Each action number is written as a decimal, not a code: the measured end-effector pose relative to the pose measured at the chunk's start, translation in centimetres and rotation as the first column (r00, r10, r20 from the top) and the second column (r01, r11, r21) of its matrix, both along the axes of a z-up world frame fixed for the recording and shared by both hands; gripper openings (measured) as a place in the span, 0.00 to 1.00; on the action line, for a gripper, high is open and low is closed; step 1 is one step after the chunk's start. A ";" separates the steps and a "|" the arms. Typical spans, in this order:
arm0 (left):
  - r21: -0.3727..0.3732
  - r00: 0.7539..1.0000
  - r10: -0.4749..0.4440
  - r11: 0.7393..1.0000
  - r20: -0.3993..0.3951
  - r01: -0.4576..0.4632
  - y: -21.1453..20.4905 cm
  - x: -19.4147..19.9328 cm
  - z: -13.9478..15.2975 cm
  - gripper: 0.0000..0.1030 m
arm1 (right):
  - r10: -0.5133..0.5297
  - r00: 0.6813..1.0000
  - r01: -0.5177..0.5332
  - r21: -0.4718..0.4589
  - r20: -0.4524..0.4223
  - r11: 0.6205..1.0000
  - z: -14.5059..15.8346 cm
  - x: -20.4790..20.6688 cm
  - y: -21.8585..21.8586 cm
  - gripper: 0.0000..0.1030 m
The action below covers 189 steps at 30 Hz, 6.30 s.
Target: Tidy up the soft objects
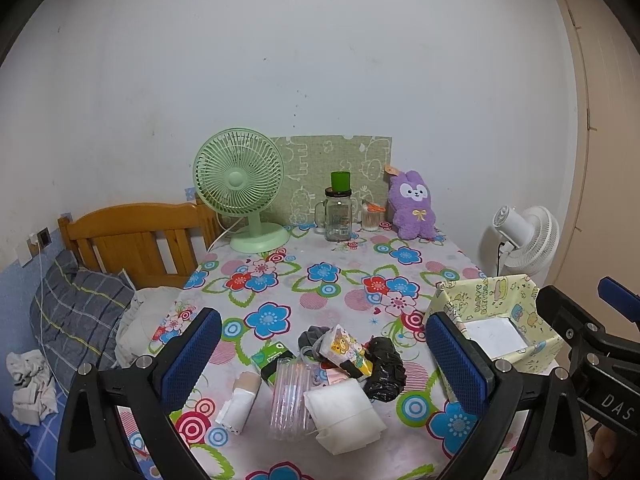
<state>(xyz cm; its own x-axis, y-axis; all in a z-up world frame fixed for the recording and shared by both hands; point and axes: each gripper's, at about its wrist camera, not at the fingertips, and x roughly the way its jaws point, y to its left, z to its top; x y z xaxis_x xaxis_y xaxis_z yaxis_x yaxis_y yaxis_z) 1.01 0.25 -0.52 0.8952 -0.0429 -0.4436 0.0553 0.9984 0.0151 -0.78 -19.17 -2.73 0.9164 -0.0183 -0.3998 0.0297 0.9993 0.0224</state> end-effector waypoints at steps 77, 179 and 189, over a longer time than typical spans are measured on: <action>0.008 1.000 0.000 1.000 -0.011 0.000 0.1 0.9 -1.7 0.91 | -0.010 1.000 0.010 0.007 -0.026 1.000 -0.8 1.4 1.0 0.93; 0.005 0.964 -0.026 1.000 -0.263 0.029 2.5 10.0 -10.4 0.21 | 0.242 0.921 -0.227 0.084 -0.305 0.970 -10.7 13.9 11.2 0.19; 0.009 0.976 -0.028 0.999 -0.218 0.031 1.9 9.4 -8.3 0.21 | 0.242 0.934 -0.227 0.087 -0.263 0.970 -8.1 12.9 10.4 0.19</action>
<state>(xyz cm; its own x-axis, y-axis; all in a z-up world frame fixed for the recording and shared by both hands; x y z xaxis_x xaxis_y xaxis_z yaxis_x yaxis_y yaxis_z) 10.39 2.19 -8.82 0.7757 -0.0613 -0.6281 0.0880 0.9961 0.0114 12.13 -8.82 -10.87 0.7493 0.2128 -0.6270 -0.1933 0.9760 0.1003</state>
